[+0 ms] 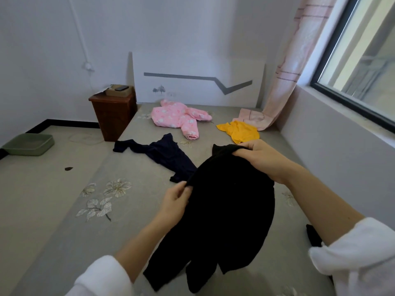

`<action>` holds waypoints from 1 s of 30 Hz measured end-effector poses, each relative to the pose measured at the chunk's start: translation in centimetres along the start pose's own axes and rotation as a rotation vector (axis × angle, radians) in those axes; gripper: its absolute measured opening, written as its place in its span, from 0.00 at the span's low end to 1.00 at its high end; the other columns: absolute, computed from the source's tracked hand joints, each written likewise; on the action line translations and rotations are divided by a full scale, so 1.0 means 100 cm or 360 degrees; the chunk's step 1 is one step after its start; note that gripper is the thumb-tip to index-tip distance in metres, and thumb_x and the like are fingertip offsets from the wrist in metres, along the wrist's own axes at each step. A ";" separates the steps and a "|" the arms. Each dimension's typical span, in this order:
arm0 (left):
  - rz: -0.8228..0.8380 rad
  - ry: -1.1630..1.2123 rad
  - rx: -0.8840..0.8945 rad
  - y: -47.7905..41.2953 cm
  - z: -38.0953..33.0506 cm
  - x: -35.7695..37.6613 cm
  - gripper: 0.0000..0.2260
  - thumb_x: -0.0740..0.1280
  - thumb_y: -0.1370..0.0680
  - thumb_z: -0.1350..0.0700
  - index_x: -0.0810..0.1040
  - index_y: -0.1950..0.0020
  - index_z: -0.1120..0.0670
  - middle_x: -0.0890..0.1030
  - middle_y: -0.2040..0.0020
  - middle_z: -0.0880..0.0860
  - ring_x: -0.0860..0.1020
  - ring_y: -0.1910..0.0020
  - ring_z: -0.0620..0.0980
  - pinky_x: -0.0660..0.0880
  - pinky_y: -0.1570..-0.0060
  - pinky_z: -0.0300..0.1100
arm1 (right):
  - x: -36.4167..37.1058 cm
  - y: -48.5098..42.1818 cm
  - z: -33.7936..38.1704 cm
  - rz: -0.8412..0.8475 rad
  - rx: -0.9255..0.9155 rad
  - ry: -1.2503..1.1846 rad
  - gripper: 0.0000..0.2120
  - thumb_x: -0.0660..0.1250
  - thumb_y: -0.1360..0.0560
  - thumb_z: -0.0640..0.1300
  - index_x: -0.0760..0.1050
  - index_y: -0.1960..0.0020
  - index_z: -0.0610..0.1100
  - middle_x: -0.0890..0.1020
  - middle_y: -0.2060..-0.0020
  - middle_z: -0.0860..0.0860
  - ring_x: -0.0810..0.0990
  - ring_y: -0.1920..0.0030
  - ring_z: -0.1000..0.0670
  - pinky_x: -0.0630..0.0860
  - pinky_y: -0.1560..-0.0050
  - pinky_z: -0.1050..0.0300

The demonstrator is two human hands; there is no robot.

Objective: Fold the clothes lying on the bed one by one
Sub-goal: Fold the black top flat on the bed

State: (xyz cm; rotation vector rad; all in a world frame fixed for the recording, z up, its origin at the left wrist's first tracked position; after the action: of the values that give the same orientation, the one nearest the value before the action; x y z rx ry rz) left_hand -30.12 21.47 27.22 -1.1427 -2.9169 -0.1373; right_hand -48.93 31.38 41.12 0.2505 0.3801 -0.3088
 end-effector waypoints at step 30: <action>-0.0071 -0.1022 0.0301 0.007 -0.059 -0.062 0.13 0.59 0.25 0.64 0.76 0.65 0.52 0.77 0.71 0.49 0.74 0.71 0.45 0.68 0.69 0.42 | -0.032 0.004 -0.053 0.0024 0.0130 0.1761 0.13 0.73 0.31 0.43 0.67 0.65 0.49 0.74 0.65 0.50 0.74 0.64 0.50 0.65 0.69 0.57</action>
State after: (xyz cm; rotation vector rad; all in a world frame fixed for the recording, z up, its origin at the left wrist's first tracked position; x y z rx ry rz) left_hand -25.23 17.28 32.94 -1.2786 -3.3780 0.6055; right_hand -53.29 34.11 37.68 0.4956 1.4577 -0.1440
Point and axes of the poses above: each hand's wrist, its own y-axis away from the middle knuckle, its own x-axis out of the palm, z = x × y, the point moved 1 cm from there along -y, towards the middle knuckle
